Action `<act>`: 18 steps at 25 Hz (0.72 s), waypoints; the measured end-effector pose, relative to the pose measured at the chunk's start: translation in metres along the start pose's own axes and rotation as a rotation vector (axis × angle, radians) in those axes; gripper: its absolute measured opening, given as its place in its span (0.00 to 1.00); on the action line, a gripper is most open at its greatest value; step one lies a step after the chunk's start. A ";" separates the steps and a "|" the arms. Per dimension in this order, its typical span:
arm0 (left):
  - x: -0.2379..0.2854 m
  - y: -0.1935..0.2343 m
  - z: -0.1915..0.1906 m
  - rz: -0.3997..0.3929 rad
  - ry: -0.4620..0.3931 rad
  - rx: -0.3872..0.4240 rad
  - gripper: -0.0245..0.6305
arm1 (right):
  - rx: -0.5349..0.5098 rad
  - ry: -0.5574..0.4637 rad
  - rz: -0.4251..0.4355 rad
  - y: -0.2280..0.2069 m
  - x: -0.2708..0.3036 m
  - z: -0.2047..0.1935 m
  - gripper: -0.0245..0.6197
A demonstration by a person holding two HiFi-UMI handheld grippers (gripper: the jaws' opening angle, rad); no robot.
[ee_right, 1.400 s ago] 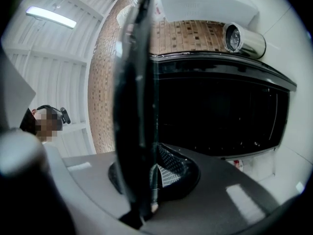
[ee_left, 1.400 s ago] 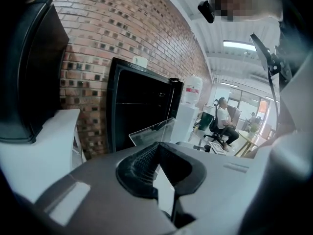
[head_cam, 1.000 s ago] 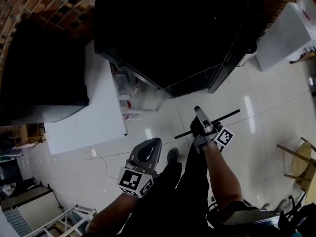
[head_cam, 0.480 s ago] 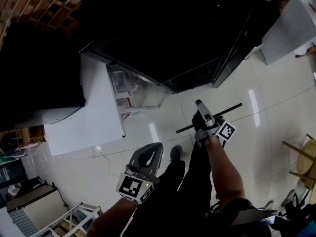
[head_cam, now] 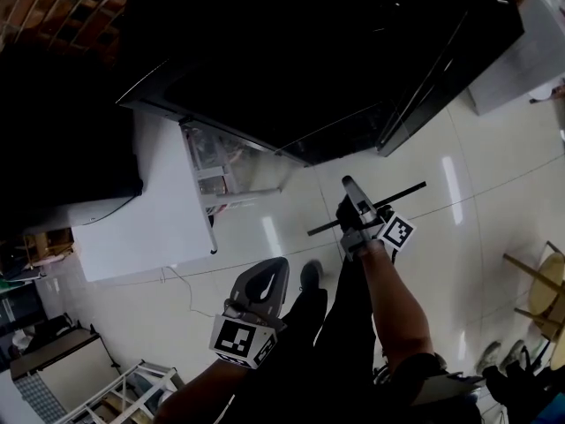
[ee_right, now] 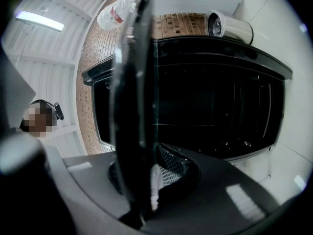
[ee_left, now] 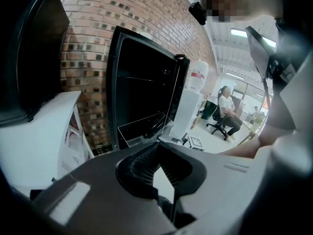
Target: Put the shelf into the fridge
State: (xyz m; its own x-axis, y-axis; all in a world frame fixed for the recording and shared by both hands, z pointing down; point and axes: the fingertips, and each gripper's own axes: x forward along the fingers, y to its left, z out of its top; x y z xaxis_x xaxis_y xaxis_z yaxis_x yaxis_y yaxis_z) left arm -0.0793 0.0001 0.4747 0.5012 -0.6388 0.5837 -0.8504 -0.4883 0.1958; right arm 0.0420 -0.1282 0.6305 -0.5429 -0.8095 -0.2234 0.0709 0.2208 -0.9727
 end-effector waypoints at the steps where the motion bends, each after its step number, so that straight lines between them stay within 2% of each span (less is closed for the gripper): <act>1: 0.003 0.001 -0.003 0.004 0.005 0.000 0.03 | -0.001 0.001 -0.003 -0.003 0.002 0.000 0.06; 7: 0.026 0.000 -0.014 0.002 -0.003 -0.018 0.03 | -0.025 0.027 -0.048 -0.023 0.011 0.004 0.06; 13: 0.030 0.008 -0.026 0.025 0.025 -0.029 0.03 | 0.002 0.023 -0.044 -0.037 0.018 0.008 0.06; 18: 0.036 0.001 -0.036 -0.004 0.054 -0.024 0.03 | 0.003 0.013 -0.064 -0.049 0.016 0.017 0.06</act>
State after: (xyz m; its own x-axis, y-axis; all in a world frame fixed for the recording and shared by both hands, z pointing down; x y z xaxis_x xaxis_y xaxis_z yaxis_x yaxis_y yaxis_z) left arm -0.0681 -0.0023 0.5239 0.4954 -0.6034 0.6249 -0.8526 -0.4754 0.2168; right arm 0.0440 -0.1613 0.6736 -0.5574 -0.8147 -0.1601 0.0387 0.1671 -0.9852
